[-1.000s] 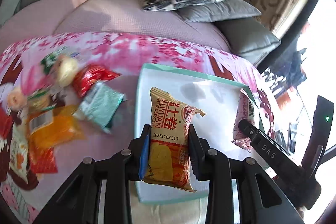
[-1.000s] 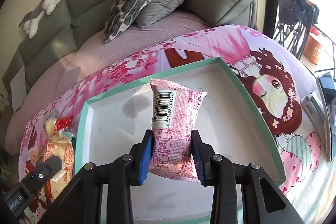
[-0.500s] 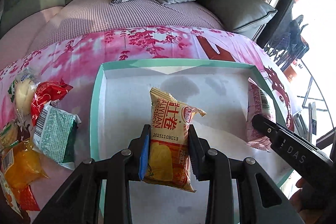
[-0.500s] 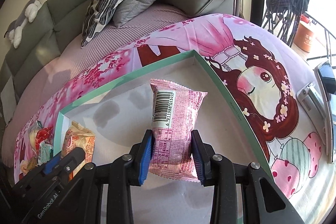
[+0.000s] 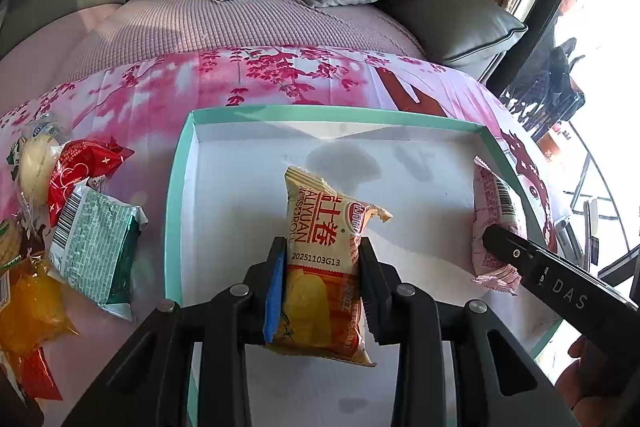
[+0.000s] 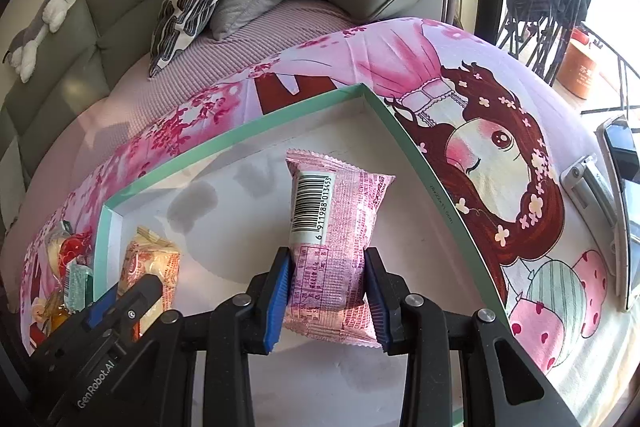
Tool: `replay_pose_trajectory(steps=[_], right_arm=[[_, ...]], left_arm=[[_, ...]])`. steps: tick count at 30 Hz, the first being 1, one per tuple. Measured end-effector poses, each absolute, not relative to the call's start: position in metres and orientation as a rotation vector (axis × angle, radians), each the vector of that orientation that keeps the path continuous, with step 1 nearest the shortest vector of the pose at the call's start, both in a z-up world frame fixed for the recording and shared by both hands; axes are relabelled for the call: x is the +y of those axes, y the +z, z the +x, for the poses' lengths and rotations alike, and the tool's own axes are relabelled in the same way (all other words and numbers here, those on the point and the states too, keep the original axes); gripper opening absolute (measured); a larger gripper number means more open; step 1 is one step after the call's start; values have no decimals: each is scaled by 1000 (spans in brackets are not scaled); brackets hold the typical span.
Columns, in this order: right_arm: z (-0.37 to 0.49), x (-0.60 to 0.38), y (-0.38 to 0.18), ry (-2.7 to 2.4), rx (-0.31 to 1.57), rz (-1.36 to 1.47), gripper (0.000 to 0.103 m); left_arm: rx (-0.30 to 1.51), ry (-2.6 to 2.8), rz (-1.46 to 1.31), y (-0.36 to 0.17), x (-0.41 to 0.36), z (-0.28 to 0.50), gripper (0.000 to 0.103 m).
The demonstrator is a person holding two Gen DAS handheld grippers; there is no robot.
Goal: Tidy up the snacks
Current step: 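Lower both packs into the tray and open both tools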
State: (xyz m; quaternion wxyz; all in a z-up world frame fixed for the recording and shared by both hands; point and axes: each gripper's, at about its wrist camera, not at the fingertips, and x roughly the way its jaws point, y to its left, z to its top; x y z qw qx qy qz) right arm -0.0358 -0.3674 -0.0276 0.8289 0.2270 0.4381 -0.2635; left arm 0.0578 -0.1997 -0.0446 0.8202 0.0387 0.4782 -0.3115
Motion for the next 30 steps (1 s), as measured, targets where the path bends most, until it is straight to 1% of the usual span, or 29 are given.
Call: replay_pose_trajectory(steps=[14,18,19,20,21,22,24,25,28,29,30], right_arm=[[-35,-363,-26,-543,966,458,38],[-35,-363,-27,-543,972,453,40],[-35,-364,-27,-544,974,453,40],[-35,-364,-27,-540,973,454,42],[-35,-364,-27,-535,973,455,45],[-35,-364,-26,-530,971,455,48],[-34,-363,-25,-522,966,453,61],[-34,-362,-24,-520,963,450,63],[-34,-361,-22,-517,952,439,70],[-34,-361,-21,-516,948,438,75],[-34,-361,-20,-513,943,439,80]], left_arm=[[1051,-644,83,-50,-183,45,38],[1050,-635,87,-51,-184,45,40],[1052,-624,96,-52,-185,46,44],[1056,-612,102,-53,-185,47,46],[1059,-599,108,-53,-185,48,52],[1059,-594,110,-53,-185,48,54],[1047,-596,101,-49,-183,49,57],[1041,-598,95,-47,-183,48,62],[1029,-598,98,-42,-184,48,68],[1025,-598,99,-40,-183,47,70],[1021,-598,94,-38,-183,47,73]])
